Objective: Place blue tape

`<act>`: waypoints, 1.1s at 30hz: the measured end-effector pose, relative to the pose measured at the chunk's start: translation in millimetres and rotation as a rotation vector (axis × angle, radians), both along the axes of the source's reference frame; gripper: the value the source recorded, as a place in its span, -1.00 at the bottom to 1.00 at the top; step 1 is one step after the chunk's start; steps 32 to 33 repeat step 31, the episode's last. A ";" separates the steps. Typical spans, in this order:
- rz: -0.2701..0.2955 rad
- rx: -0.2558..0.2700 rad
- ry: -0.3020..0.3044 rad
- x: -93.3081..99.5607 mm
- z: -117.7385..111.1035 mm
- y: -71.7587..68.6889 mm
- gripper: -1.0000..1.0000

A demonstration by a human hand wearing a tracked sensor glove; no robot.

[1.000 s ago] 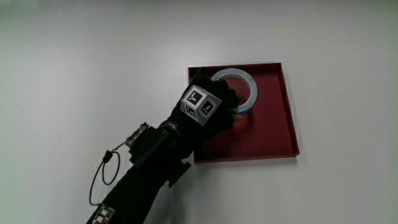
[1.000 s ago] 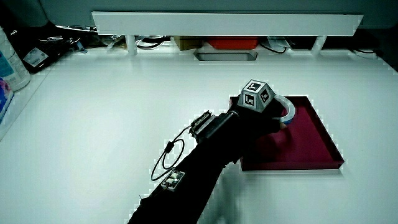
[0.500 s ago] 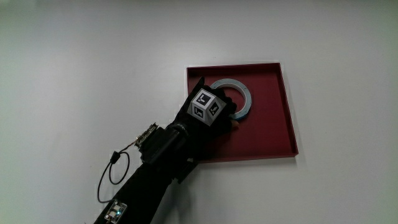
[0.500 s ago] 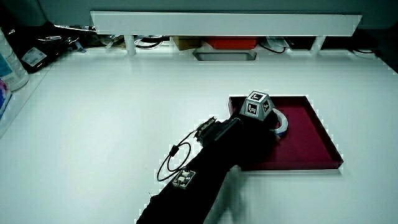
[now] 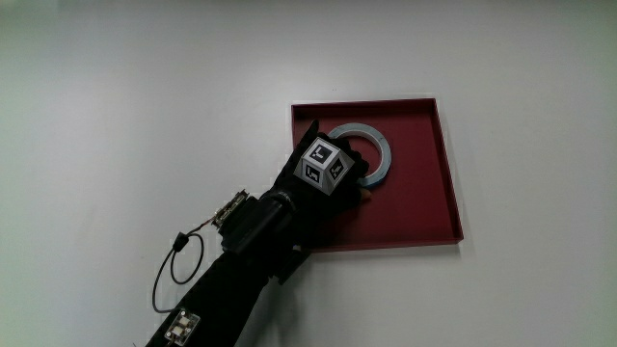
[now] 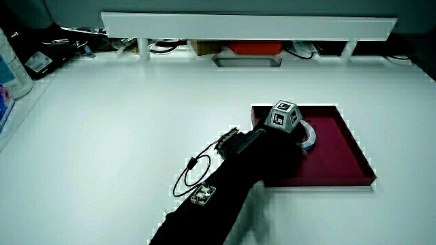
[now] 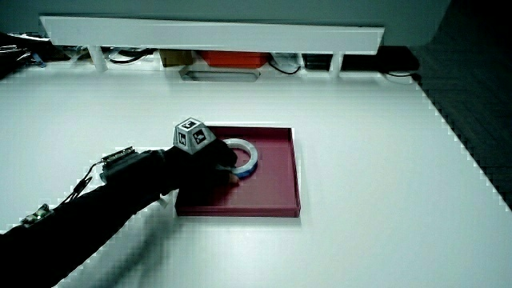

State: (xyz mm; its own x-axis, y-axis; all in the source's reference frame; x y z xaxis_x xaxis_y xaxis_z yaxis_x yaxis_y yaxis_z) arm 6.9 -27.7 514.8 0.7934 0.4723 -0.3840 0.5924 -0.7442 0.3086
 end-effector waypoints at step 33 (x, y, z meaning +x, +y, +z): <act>-0.022 -0.163 0.191 -88.9 -72.6 16.6 -1.00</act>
